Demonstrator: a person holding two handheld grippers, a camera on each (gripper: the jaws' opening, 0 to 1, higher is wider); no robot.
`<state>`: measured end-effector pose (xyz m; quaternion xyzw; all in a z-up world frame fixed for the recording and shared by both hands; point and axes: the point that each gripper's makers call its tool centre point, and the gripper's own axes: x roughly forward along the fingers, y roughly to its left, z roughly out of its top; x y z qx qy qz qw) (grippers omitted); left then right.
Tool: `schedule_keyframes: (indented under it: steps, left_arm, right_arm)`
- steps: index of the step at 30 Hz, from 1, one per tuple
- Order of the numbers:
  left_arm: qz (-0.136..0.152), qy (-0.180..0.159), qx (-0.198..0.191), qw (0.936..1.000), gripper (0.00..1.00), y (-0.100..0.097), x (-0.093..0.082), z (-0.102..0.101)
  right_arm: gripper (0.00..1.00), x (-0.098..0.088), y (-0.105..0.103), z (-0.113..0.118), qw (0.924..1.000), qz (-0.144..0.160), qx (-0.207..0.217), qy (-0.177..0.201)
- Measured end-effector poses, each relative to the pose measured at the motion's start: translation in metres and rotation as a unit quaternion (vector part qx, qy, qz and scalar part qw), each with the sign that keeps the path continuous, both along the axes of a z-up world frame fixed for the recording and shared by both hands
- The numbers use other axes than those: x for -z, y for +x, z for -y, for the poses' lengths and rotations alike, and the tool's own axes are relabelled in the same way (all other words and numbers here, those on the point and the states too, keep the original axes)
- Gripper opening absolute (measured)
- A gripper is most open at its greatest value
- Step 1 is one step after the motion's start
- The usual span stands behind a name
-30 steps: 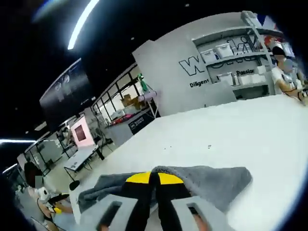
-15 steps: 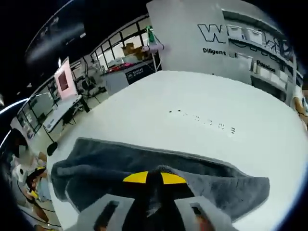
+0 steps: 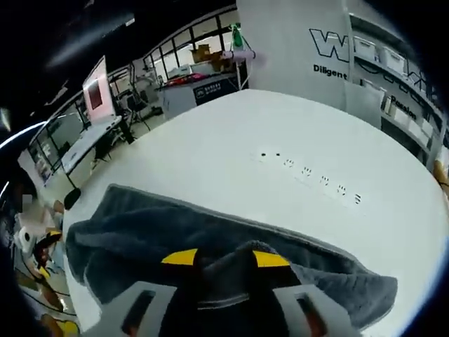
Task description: Fold the towel on the table until its edges align and the towel forms a compact rectangular stack.
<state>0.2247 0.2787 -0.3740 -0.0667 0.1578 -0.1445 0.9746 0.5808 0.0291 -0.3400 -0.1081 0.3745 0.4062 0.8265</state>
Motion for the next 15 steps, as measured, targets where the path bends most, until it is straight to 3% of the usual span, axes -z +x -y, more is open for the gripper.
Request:
schedule_keyframes:
  steps: [5,9,13,15]
  left_arm:
    - [0.004,0.002,0.008,1.0000,0.95,0.001,-0.002,0.006]
    - [0.006,0.001,0.015,0.9999,0.95,0.001,-0.003,0.012]
    - [0.007,0.001,0.021,0.9998,0.95,0.000,-0.004,0.017]
    - [0.007,0.002,0.023,0.9997,0.95,0.000,-0.004,0.020]
  right_arm:
    - [0.34,-0.024,-0.018,0.015,0.9980,0.053,-0.033,0.006]
    - [0.41,-0.046,-0.040,0.022,0.9917,0.096,-0.075,0.041]
    - [0.49,-0.069,-0.074,0.024,0.9716,0.169,-0.146,0.079]
    - [0.52,-0.080,-0.105,0.025,0.9518,0.218,-0.191,0.101]
